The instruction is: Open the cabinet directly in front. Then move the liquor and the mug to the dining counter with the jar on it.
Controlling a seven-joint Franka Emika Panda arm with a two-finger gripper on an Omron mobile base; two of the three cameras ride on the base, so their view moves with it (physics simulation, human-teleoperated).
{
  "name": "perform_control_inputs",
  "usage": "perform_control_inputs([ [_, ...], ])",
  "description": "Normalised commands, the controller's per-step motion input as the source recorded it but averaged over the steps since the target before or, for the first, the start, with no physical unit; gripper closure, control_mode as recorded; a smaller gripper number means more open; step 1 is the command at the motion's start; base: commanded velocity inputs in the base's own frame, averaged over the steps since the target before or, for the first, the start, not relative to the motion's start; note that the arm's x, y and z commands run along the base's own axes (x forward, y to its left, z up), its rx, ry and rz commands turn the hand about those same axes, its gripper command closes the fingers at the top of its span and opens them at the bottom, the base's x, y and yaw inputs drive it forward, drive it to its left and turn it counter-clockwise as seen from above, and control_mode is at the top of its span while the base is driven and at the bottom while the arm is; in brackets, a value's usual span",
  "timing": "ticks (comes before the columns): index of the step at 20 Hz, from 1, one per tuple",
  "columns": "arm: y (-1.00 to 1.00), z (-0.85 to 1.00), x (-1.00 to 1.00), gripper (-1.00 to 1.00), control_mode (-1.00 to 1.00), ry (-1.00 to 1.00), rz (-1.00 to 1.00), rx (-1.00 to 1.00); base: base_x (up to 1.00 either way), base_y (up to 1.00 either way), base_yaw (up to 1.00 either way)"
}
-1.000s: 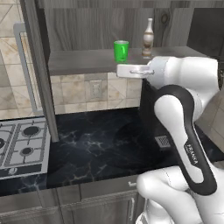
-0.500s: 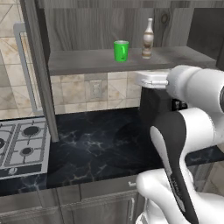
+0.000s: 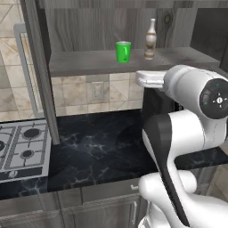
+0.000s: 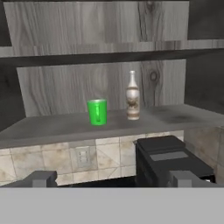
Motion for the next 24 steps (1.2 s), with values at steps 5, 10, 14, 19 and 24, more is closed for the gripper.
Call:
perform_control_inputs([
  [5, -0.16, 0.22, 0.35, -1.00, -1.00, 0.06, 0.00, 0.02, 0.00, 0.00, 0.00],
  [10, -0.27, 0.09, 0.54, -1.00, -1.00, 0.09, 0.00, 0.01, 0.00, 0.00, 0.00],
  [14, -0.20, 0.00, 0.57, -1.00, -1.00, 0.11, 0.00, 0.00, 0.00, 0.00, 0.00],
  [19, -0.01, -0.01, 0.07, -1.00, -1.00, 0.03, 0.00, 0.00, 0.00, 0.00, 0.00],
  [24, 0.00, -0.11, 0.19, -1.00, -1.00, 0.00, 0.00, 0.00, 0.00, 0.00, 0.00],
])
